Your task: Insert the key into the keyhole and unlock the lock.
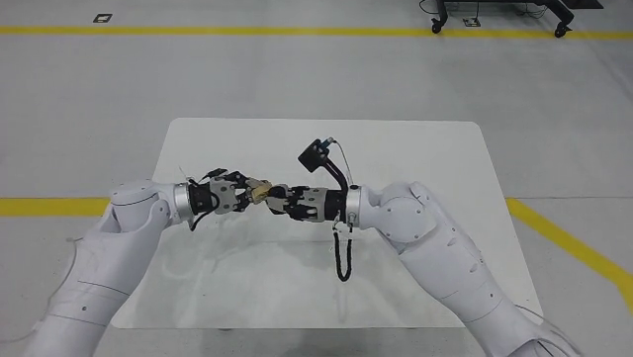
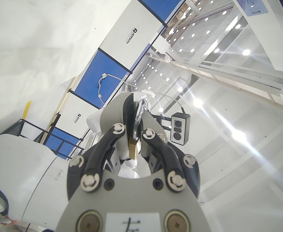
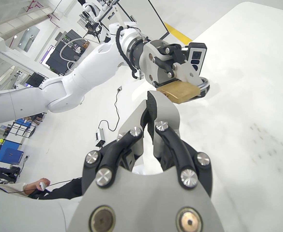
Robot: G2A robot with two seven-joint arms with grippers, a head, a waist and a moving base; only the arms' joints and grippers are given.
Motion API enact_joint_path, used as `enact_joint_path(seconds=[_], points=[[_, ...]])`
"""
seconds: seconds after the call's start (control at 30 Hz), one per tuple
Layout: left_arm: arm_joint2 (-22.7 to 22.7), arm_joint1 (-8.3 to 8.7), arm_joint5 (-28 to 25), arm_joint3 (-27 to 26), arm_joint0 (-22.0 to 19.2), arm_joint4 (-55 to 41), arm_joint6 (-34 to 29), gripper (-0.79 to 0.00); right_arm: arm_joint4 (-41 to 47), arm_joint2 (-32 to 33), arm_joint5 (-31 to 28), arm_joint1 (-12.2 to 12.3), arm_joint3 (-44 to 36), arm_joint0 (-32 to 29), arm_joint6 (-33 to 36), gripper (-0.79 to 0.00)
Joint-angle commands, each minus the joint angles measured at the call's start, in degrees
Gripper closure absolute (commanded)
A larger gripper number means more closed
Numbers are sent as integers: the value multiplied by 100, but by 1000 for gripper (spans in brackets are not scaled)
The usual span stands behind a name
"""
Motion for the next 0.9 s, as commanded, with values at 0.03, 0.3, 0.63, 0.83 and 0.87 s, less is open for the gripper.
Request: enact_joint_path(seconds=[0.03, 0.3, 0.63, 0.83, 0.87], points=[[-112, -14, -236, 6, 38, -170, 220, 0, 69, 34, -341, 17, -227, -64, -106, -785], [-340, -27, -603, -88, 189, -400, 589, 0, 69, 34, -341, 17, -227, -64, -106, -785], [-340, -27, -603, -88, 189, -400, 589, 0, 3, 41, -332, 19, -254, -58, -127, -785], [-413, -39, -1342, -404, 359, 135, 1490, 0, -3639, -303, 442, 125, -1450, -144, 111, -785], [-430, -39, -1490, -475, 396, 256, 1620, 0, -4194, -385, 511, 136, -1517, -108, 239, -785]])
